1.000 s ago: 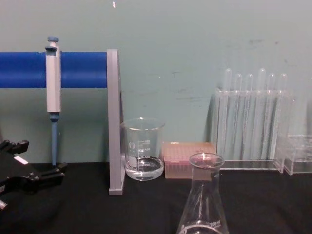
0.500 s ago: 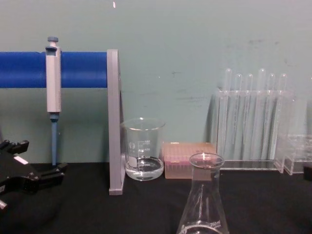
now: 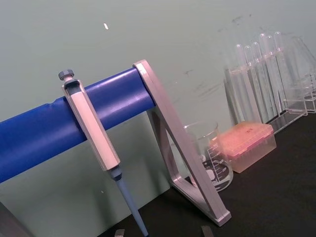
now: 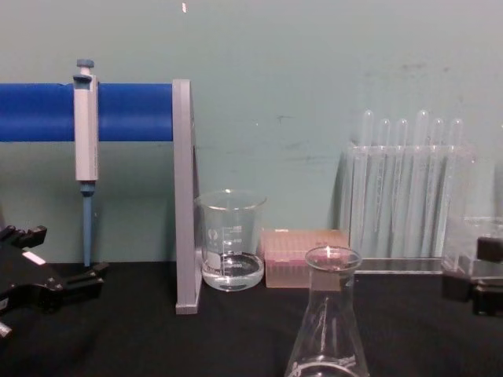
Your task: Grasp the erlenmeyer flask with one hand, shake it three times, then place it back.
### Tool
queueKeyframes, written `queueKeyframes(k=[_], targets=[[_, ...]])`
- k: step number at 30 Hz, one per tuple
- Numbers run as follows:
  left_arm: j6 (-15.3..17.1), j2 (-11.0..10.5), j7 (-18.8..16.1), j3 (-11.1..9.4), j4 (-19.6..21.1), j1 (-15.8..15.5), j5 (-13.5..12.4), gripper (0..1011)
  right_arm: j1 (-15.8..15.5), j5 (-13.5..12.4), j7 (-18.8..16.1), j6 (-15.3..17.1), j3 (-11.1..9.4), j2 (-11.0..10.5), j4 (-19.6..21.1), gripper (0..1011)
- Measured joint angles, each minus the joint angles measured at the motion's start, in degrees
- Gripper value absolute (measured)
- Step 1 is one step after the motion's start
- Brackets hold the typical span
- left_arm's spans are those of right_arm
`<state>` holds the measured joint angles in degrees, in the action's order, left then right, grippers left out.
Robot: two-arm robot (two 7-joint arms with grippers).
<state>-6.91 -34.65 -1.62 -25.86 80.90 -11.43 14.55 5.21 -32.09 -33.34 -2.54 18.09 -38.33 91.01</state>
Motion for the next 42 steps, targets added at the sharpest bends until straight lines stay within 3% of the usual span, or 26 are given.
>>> queueKeyframes(k=[18, 42], targets=[[0.0, 0.0, 0.0, 0.0, 0.0, 0.0, 0.0, 1001, 6.5, -1.0, -6.7, 1.4, 5.6, 2.2, -4.8, 1000], [0.0, 0.0, 0.0, 0.0, 0.0, 0.0, 0.0, 1001, 15.7, -1.0, -11.2, 1.6, 12.8, 7.0, -14.1, 1000]])
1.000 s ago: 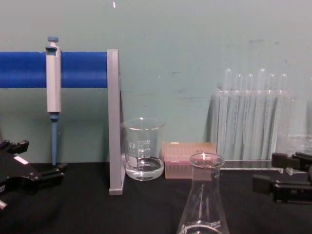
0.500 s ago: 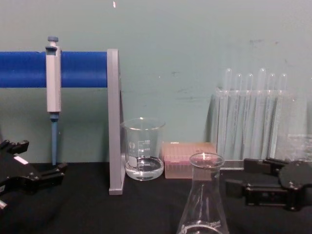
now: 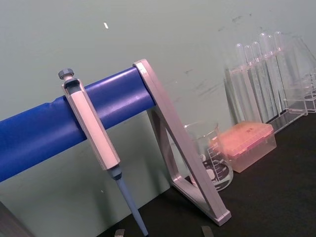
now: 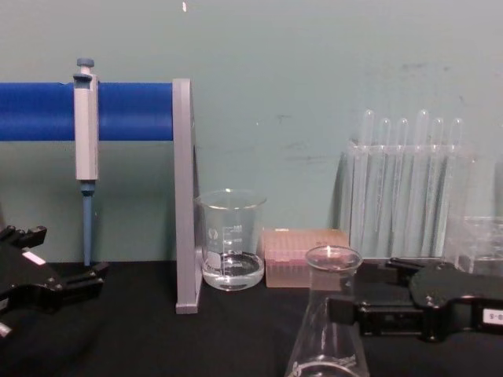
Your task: Grasp the erlenmeyer flask with one hand, shake it three times, then place it back.
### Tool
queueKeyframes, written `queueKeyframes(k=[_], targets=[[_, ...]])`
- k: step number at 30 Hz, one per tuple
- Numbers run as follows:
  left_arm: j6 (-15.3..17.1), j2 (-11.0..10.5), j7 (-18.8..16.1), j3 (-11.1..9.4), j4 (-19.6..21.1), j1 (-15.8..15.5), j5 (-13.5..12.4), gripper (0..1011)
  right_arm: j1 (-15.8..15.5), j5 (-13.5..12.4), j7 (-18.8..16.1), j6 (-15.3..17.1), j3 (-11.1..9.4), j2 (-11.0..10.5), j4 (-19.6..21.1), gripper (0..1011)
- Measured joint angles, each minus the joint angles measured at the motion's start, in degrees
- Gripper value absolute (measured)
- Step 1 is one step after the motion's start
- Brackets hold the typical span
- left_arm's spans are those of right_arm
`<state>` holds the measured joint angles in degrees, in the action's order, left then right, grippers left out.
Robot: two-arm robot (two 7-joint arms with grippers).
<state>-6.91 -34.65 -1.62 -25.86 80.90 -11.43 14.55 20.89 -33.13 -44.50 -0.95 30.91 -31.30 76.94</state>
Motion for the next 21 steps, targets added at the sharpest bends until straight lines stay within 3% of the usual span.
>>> queueKeyframes(k=[8, 21], targets=[[0.0, 0.0, 0.0, 0.0, 0.0, 0.0, 0.0, 1001, 1.7, 0.4, -0.6, -0.4, 1.5, 1.0, -1.9, 1000], [0.0, 0.0, 0.0, 0.0, 0.0, 0.0, 0.0, 1001, 3.0, 0.6, -0.6, -0.9, 2.2, 1.9, -3.5, 1000]])
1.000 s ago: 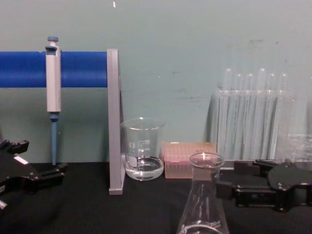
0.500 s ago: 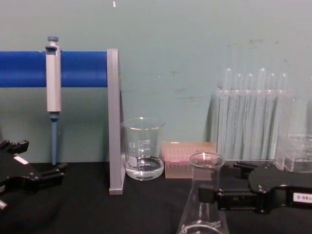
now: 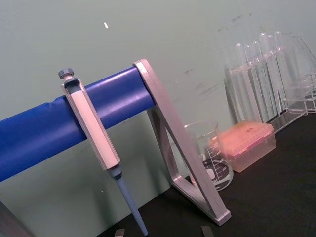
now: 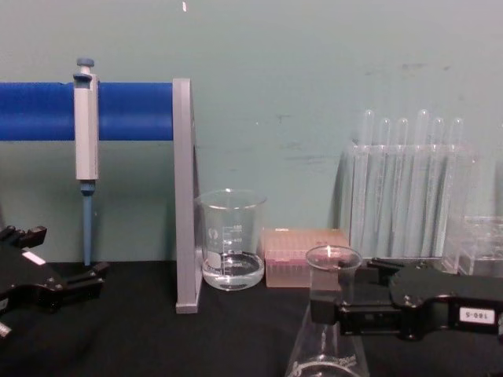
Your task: Grasp the erlenmeyer flask with one hand, shake it three times, then place it back.
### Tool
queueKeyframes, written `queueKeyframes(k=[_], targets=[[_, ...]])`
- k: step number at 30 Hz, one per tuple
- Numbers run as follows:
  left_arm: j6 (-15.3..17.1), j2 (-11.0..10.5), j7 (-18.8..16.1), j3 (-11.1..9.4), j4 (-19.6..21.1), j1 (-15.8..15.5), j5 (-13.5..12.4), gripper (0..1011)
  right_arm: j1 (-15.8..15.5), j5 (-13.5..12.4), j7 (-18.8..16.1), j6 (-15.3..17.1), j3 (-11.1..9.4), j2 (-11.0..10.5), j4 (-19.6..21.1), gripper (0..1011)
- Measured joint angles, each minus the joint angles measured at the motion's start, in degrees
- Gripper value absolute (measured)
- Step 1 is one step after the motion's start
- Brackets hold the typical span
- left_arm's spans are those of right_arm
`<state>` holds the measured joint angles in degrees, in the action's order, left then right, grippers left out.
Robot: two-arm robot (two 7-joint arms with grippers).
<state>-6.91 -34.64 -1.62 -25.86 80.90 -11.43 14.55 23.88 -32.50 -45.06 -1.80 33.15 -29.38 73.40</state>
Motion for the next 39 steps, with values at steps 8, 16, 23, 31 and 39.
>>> queueKeyframes(k=[8, 16, 23, 31, 39], targets=[[0.0, 0.0, 0.0, 0.0, 0.0, 0.0, 0.0, 1001, 0.4, 0.0, -0.2, -0.1, 0.3, 0.2, -0.5, 1000], [0.0, 0.0, 0.0, 0.0, 0.0, 0.0, 0.0, 1001, 0.4, 0.6, 0.4, -0.4, 0.6, 0.2, -0.4, 1000], [0.0, 0.0, 0.0, 0.0, 0.0, 0.0, 0.0, 1001, 0.4, 0.7, 0.5, -0.5, 0.6, 0.2, -0.3, 1000], [0.0, 0.0, 0.0, 0.0, 0.0, 0.0, 0.0, 1001, 0.4, 0.6, 0.4, -0.4, 0.6, 0.2, -0.3, 1000], [0.0, 0.0, 0.0, 0.0, 0.0, 0.0, 0.0, 1002, 0.3, 0.5, 0.4, -0.4, 0.6, 0.2, -0.3, 1000]])
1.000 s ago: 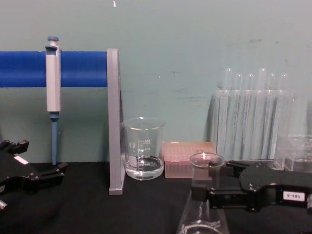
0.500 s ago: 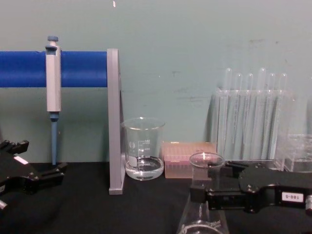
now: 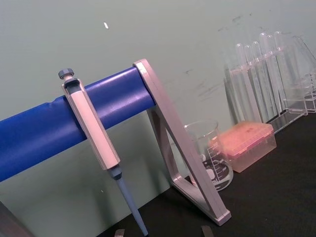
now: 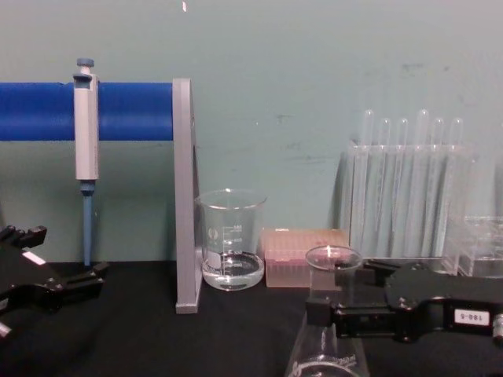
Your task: Grasp the erlenmeyer flask with one hand, shake it three times, then place it back.
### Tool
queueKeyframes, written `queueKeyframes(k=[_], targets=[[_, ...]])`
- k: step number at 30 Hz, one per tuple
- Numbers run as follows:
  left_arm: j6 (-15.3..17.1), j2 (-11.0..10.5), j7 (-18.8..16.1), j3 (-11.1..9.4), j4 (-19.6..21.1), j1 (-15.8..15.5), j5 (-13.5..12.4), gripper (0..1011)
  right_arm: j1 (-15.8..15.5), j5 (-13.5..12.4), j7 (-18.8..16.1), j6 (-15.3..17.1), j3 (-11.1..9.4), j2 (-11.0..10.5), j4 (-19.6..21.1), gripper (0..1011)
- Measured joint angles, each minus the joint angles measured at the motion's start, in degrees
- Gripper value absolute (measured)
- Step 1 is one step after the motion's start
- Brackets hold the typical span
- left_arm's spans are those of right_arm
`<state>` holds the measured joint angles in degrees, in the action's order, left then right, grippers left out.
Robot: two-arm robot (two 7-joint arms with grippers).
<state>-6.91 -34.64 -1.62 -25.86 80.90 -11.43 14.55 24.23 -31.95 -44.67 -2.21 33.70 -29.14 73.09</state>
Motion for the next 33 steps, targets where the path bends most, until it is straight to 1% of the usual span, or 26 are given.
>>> queueKeyframes(k=[20, 26, 28, 29, 32, 33], targets=[[0.0, 0.0, 0.0, 0.0, 0.0, 0.0, 0.0, 1001, 0.0, -0.1, 0.0, 0.1, 0.0, 0.0, 0.0, 992], [0.0, 0.0, 0.0, 0.0, 0.0, 0.0, 0.0, 1001, 0.0, -0.1, 0.0, 0.1, 0.0, 0.0, 0.0, 869], [0.0, 0.0, 0.0, 0.0, 0.0, 0.0, 0.0, 1001, 0.0, -0.1, 0.0, 0.1, 0.0, 0.0, 0.0, 802], [0.0, 0.0, 0.0, 0.0, 0.0, 0.0, 0.0, 1001, 0.0, -0.1, 0.0, 0.1, 0.0, 0.0, 0.0, 802], [0.0, 0.0, 0.0, 0.0, 0.0, 0.0, 0.0, 1001, 0.0, -0.1, 0.0, 0.1, 0.0, 0.0, 0.0, 690], [0.0, 0.0, 0.0, 0.0, 0.0, 0.0, 0.0, 1001, 0.0, -0.1, 0.0, 0.1, 0.0, 0.0, 0.0, 681]])
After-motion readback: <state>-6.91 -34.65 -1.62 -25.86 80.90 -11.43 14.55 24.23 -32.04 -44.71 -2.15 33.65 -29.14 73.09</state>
